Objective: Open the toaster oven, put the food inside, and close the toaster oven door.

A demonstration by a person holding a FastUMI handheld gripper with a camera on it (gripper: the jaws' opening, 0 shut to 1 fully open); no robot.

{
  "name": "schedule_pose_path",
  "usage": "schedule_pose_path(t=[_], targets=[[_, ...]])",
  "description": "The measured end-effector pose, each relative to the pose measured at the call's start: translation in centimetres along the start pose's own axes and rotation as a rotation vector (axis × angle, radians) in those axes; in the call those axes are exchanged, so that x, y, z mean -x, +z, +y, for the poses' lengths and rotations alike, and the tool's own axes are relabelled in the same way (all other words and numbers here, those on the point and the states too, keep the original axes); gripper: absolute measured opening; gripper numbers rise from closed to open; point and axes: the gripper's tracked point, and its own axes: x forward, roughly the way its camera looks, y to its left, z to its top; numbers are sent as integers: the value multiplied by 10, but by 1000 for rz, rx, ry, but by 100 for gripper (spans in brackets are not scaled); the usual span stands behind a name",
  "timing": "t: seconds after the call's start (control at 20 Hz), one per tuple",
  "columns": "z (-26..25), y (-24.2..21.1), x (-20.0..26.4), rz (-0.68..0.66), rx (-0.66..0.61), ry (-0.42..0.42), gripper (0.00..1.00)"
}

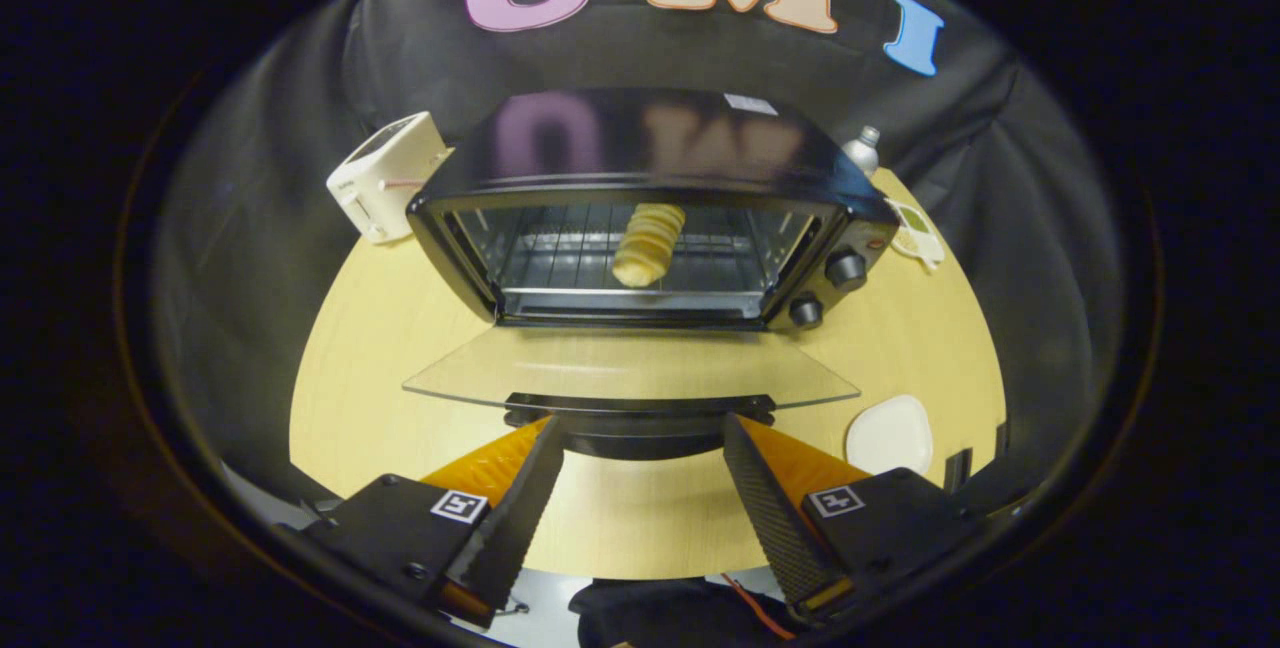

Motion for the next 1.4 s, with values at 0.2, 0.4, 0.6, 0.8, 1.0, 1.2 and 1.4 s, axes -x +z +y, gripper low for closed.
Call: schedule_pose_path(t=[0.2, 0.4, 0.6, 0.8, 1.0, 1.2, 1.4], targets=[[6, 30, 2, -57, -22, 15, 100], [2, 65, 0, -127, -35, 7, 100], [-3, 81, -12, -122, 9, -32, 100], [0, 84, -20, -114, 42, -25, 100], [-13, 98, -11, -138, 66, -70, 100], [-29, 124, 11, -208, 13, -98, 100], [-34, 163, 45, -371, -33, -82, 100]])
